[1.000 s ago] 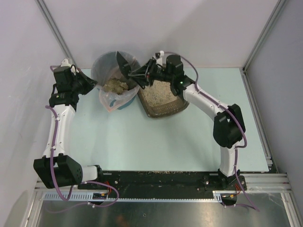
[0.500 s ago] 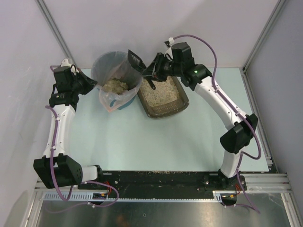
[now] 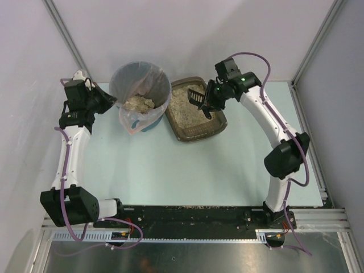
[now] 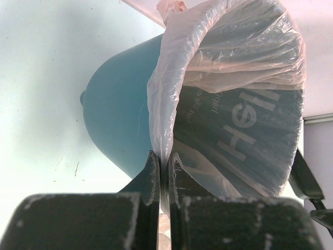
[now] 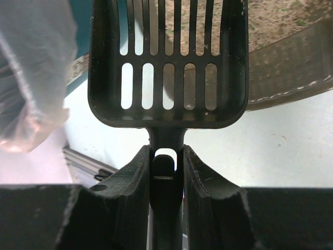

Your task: Clean the litter box

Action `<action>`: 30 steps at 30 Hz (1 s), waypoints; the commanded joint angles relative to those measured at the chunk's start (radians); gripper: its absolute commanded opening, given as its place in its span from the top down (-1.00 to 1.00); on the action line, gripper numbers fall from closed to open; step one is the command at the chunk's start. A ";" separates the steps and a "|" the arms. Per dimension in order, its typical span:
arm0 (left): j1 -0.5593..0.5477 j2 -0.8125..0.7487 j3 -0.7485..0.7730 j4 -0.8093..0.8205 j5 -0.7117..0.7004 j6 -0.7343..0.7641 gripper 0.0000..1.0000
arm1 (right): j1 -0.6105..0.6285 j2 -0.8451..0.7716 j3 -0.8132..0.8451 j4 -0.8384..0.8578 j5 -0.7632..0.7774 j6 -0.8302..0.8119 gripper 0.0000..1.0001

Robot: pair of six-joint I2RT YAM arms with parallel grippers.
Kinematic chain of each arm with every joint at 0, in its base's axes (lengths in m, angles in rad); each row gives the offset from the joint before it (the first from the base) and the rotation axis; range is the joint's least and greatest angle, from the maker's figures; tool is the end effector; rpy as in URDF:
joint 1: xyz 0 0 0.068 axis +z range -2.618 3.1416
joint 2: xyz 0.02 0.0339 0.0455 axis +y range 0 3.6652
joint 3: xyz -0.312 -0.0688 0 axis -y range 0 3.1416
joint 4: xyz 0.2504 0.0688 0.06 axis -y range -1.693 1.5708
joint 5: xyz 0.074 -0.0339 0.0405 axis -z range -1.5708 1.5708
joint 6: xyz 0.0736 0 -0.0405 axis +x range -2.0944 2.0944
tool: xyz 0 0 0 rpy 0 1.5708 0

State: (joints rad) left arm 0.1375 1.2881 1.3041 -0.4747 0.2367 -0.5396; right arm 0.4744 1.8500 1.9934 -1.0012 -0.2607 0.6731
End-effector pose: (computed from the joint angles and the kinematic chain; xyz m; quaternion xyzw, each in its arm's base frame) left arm 0.3123 0.0258 0.4127 -0.2213 0.8162 -0.2029 0.4936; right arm 0.3829 0.2179 0.3988 0.0470 0.9291 0.2901 0.2245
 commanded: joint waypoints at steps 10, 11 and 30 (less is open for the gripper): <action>-0.018 0.016 0.015 -0.013 0.041 0.053 1.00 | 0.021 0.259 0.177 -0.185 0.219 -0.133 1.00; -0.018 0.019 0.021 -0.012 0.042 0.053 1.00 | 0.017 0.268 0.179 -0.183 0.218 -0.135 1.00; -0.018 -0.013 -0.023 -0.013 0.044 0.052 1.00 | 0.021 0.486 0.326 -0.155 0.293 -0.159 1.00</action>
State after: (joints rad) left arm 0.1375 1.2804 1.2884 -0.4568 0.2344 -0.5396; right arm 0.4931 2.2910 2.2353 -1.1481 -0.0097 0.5148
